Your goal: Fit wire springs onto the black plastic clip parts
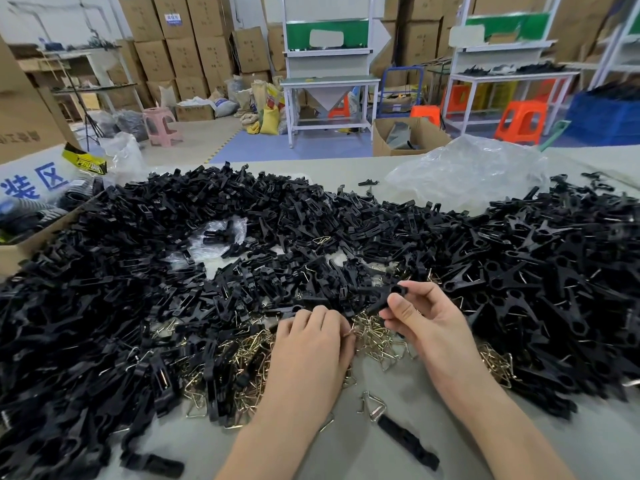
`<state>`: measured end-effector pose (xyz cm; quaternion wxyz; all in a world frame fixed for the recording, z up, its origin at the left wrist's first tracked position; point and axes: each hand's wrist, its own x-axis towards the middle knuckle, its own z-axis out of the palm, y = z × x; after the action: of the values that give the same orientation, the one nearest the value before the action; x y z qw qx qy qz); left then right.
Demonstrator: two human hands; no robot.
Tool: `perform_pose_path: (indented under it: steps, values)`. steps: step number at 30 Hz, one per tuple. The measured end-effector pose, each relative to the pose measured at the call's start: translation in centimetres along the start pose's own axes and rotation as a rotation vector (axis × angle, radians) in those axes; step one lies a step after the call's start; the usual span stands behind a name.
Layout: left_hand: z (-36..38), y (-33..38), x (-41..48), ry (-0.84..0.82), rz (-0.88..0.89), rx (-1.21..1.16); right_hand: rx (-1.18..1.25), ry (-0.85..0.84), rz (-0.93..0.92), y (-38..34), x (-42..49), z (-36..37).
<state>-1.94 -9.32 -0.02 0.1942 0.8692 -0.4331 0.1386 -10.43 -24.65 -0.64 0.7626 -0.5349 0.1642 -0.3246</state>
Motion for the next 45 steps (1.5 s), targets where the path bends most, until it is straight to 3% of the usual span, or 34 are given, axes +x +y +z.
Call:
perform_pose_path:
  steps: [9,16,22,28,45]
  values:
    - [-0.9,-0.6,0.1,0.177,-0.134,-0.278,-0.031,-0.004,0.002,-0.3,0.0,0.1]
    - [-1.2,-0.6,0.0,0.187,-0.04,-0.146,-0.051,-0.006,0.008,-0.7,-0.4,0.1]
    - [-1.7,0.4,0.1,0.1,-0.375,-0.937,-0.114,-0.069,0.014,-1.2,-0.9,0.6]
    - [-2.1,0.3,0.2,-0.075,-0.447,-1.224,-0.151,-0.106,0.007,-1.5,-1.1,0.8]
    - [-1.9,-0.1,0.4,-0.143,-0.459,-1.282,-0.249,-0.247,-0.022,-1.5,-1.3,0.5]
